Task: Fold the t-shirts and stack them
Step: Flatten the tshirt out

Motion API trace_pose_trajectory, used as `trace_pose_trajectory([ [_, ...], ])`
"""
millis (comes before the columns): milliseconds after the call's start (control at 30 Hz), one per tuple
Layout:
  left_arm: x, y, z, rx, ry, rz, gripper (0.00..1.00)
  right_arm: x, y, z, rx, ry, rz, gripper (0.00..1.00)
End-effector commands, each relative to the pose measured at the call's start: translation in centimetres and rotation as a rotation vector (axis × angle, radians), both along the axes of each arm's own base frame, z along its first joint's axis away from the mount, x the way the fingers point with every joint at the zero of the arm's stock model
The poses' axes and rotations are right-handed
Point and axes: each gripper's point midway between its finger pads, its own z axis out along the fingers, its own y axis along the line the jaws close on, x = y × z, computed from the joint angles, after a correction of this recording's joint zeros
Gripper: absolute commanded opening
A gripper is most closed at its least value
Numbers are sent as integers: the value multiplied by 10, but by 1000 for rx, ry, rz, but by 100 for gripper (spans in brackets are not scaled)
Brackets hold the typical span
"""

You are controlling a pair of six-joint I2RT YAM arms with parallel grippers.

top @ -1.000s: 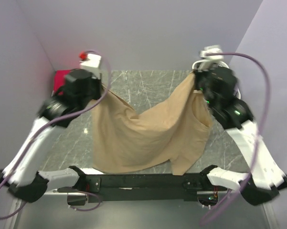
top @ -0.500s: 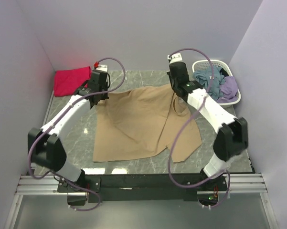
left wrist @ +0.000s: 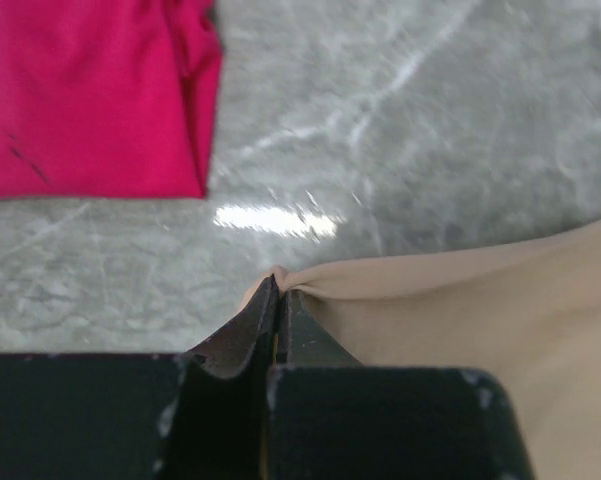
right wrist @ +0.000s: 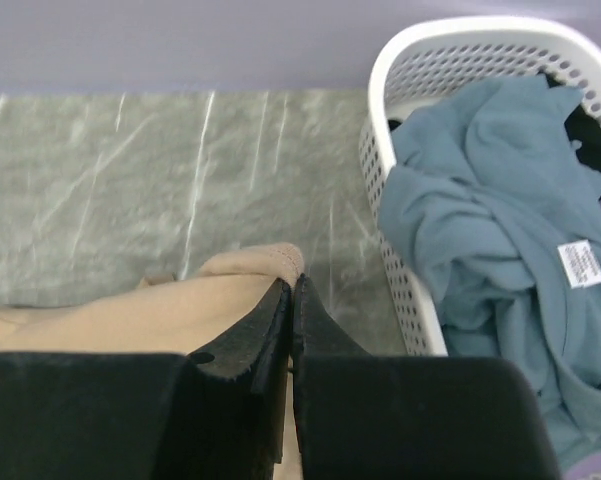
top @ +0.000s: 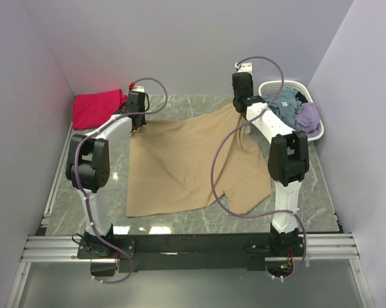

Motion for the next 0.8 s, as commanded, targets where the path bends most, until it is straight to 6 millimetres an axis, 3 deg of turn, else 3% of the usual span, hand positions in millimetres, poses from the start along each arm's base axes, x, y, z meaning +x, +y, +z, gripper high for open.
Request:
trace_pose_trajectory([
  [0,36,26,37,14,-168,71,1,30,-11,42,32,-178,-79,1],
  [67,40,31,22,5,-128,69,1,46,-9,31,22,-160,-85,3],
  [100,45,36,25,32,-125,86,1,48,-9,23,7,-130,-86,8],
  [133,48,37,11,47,-98,85,3,57,-8,19,1,-129,-95,14],
  [233,54,43,4,83,-75,114,33,57,-15,19,-6,-129,-138,27],
  [267,56,43,9,77,-89,123,39,54,-15,22,-2,-136,-137,35],
  [300,55,42,10,68,-98,119,42,50,-17,15,-1,-136,-140,37],
  [333,59,39,28,46,-159,113,59,44,-18,35,14,-171,-131,39],
  [367,58,40,33,45,-176,116,84,41,-16,40,20,-183,-121,41],
  [400,56,42,37,54,-183,120,87,36,-18,39,17,-191,-125,42],
  [433,53,47,47,67,-195,142,87,30,-19,59,25,-219,-118,42],
  [467,51,46,56,71,-200,150,88,25,-21,67,23,-224,-120,42],
  [500,48,43,61,60,-207,145,88,15,-22,82,27,-240,-108,42],
  [533,42,39,82,41,-240,132,88,10,-21,88,32,-241,-92,42],
  [600,26,20,86,-13,-227,79,88,-8,-22,107,51,-249,-72,43],
  [633,16,12,105,-47,-248,65,88,-14,-20,110,60,-236,-51,43],
  [667,1,-10,98,-103,-213,21,89,-26,-19,100,58,-167,-32,43],
  [700,-10,-24,98,-143,-201,-21,89,-36,-16,103,88,-144,-18,44],
  [733,-24,-38,116,-189,-225,-55,89,-46,-14,96,128,-110,-24,44],
  [767,-44,-60,96,-225,-175,-89,89,-59,-15,83,131,-43,-28,44],
])
